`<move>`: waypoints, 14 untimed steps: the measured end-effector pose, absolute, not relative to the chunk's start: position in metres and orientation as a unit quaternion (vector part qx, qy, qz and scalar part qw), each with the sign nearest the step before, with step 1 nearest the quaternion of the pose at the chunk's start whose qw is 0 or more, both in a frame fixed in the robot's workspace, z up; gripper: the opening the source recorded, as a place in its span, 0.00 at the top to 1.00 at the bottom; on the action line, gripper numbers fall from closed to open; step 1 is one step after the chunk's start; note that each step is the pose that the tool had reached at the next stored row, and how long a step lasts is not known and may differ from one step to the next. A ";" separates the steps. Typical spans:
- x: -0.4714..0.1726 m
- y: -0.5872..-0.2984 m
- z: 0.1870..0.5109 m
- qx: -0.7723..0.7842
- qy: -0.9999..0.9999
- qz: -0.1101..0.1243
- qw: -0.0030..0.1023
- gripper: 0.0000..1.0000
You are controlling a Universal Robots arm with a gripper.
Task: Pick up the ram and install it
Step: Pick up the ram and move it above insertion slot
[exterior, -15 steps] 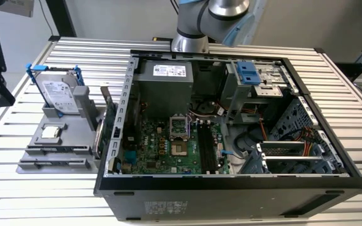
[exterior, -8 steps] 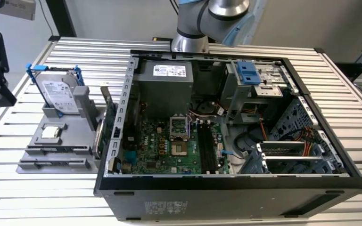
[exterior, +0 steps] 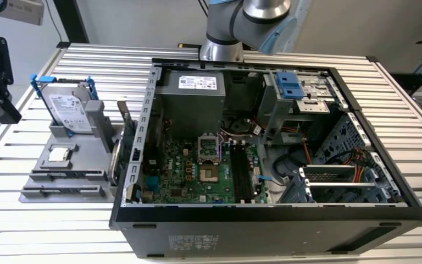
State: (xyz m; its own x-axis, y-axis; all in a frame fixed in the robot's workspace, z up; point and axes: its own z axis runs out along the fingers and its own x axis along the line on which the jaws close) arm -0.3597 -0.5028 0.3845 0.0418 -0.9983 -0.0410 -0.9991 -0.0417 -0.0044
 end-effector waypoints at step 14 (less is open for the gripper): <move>-0.360 -0.503 0.384 -0.722 0.692 0.013 0.016 0.00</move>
